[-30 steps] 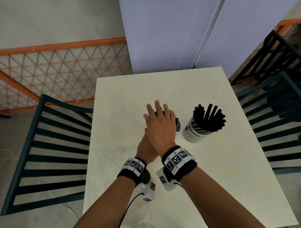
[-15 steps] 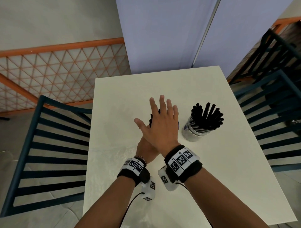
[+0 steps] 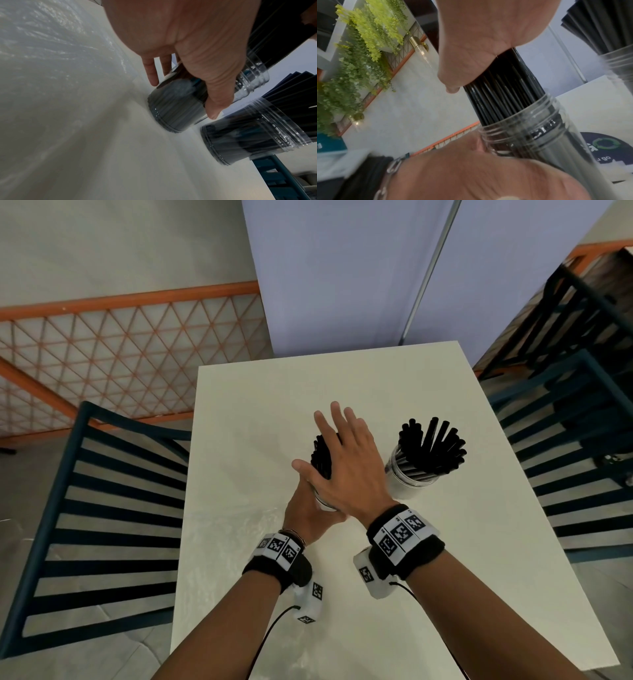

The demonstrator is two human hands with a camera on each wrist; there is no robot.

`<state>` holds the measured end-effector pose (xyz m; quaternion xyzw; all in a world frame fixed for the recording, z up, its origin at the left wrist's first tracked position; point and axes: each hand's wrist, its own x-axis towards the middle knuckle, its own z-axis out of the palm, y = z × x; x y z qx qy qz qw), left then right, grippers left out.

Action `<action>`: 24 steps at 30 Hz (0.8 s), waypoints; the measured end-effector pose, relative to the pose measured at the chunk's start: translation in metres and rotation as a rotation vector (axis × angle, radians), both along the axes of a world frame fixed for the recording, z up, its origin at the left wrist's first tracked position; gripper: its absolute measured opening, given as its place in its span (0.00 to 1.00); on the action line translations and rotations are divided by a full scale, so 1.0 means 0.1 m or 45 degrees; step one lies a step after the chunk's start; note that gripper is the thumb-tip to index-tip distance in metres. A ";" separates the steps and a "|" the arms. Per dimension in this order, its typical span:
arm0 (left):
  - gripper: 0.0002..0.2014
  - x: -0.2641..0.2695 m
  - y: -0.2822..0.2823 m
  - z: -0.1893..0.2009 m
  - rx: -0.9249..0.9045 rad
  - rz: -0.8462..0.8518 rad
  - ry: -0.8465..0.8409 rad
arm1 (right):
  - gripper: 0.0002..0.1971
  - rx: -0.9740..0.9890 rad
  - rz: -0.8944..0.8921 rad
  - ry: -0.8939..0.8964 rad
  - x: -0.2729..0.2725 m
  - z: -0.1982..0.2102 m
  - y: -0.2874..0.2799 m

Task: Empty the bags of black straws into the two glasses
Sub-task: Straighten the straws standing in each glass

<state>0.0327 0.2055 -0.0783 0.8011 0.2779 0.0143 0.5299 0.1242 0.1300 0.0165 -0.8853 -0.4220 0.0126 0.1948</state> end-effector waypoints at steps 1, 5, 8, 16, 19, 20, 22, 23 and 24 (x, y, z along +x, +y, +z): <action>0.62 0.00 0.00 0.01 0.008 0.008 0.007 | 0.43 -0.008 0.026 -0.026 -0.01 -0.02 0.02; 0.66 0.01 0.02 -0.06 0.035 0.010 0.002 | 0.34 -0.029 0.064 -0.065 -0.04 -0.06 0.07; 0.66 0.03 0.03 -0.10 0.027 0.008 -0.015 | 0.33 -0.039 0.051 -0.064 -0.03 -0.07 0.08; 0.60 -0.02 0.01 -0.15 -0.038 0.129 -0.017 | 0.41 -0.018 0.064 -0.037 -0.02 0.00 0.04; 0.59 0.02 0.02 -0.15 -0.063 0.033 -0.057 | 0.38 0.165 0.048 -0.025 -0.05 0.16 -0.02; 0.58 0.03 0.02 -0.17 -0.060 0.024 -0.061 | 0.35 0.250 0.039 -0.035 -0.06 0.24 -0.04; 0.56 0.03 0.03 -0.17 -0.092 0.043 -0.057 | 0.30 0.421 0.012 -0.077 -0.08 0.38 -0.13; 0.56 0.02 0.02 -0.16 -0.116 0.067 -0.060 | 0.29 0.494 -0.007 -0.086 -0.07 0.45 -0.20; 0.55 -0.01 0.03 -0.18 -0.121 0.097 -0.061 | 0.29 0.547 -0.031 -0.073 -0.05 0.52 -0.30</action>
